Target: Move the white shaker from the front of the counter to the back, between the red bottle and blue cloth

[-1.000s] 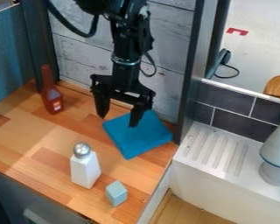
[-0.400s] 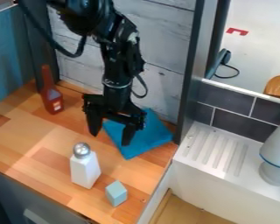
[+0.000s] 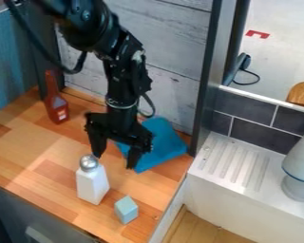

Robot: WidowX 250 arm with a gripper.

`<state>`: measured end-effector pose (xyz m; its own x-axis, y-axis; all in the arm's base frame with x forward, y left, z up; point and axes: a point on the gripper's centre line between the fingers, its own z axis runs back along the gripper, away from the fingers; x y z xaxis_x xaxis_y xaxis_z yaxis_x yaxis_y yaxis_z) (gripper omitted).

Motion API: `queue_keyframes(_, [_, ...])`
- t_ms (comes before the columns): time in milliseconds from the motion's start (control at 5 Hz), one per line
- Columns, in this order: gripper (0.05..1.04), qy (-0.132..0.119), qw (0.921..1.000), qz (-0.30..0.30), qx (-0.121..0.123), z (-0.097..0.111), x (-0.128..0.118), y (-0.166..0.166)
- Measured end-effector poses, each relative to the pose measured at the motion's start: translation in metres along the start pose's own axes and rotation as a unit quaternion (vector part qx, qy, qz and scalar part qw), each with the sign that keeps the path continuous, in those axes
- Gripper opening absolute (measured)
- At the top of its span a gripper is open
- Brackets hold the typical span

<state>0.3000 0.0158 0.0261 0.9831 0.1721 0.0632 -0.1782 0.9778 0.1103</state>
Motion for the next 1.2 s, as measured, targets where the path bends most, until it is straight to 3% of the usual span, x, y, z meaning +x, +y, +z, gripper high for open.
queue_keyframes(200, [1.0, -0.018, 0.9998, -0.006, 0.0, 0.005, -0.005, 0.003])
queue_keyframes(400, [1.0, -0.032, 0.9994, 0.008, -0.001, 0.012, -0.023, 0.032])
queue_keyframes(800, [1.0, -0.047, 0.9989, -0.002, 0.002, 0.01, -0.032, 0.039])
queue_keyframes(1200, [1.0, -0.045, 0.9989, -0.008, -0.009, 0.006, -0.036, 0.042])
